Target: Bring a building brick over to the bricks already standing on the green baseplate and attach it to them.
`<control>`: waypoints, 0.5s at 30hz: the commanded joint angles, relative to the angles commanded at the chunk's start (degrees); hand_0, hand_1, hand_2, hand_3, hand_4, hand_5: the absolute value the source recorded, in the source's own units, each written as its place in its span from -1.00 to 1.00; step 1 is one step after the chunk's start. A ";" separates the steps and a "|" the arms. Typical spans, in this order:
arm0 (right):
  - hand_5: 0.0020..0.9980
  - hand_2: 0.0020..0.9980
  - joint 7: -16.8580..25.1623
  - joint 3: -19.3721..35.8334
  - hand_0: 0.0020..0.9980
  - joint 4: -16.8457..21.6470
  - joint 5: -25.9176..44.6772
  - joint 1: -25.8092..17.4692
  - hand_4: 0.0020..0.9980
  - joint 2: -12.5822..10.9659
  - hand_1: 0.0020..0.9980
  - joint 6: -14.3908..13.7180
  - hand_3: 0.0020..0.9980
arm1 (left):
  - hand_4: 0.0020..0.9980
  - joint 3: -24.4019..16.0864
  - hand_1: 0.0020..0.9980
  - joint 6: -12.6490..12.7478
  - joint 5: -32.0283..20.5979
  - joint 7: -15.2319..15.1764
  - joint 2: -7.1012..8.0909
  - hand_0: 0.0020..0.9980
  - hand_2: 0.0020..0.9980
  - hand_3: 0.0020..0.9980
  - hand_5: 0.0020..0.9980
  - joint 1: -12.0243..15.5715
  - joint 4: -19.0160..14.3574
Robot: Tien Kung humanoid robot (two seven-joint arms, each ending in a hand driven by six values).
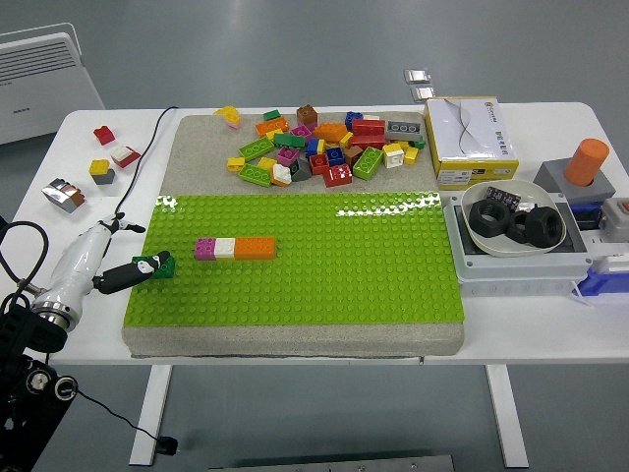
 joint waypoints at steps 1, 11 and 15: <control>0.69 0.54 0.00 0.05 0.03 0.00 -0.03 0.00 0.63 -0.01 0.44 0.00 0.56 | 0.84 -0.13 0.93 -0.12 -0.14 -0.26 0.37 0.94 0.97 0.57 -0.42 0.08 0.21; 0.69 0.54 0.05 1.20 0.03 0.00 -0.97 0.06 0.63 -0.20 0.44 0.13 0.56 | 0.55 1.32 0.93 2.13 -3.50 -4.85 0.92 0.94 0.96 0.56 -1.00 0.03 2.76; 0.69 0.54 0.05 1.52 0.03 0.00 -1.24 0.08 0.63 -0.24 0.44 0.19 0.56 | 0.22 1.46 0.92 3.48 -5.04 -6.47 0.19 0.92 0.91 0.05 -1.00 0.14 3.13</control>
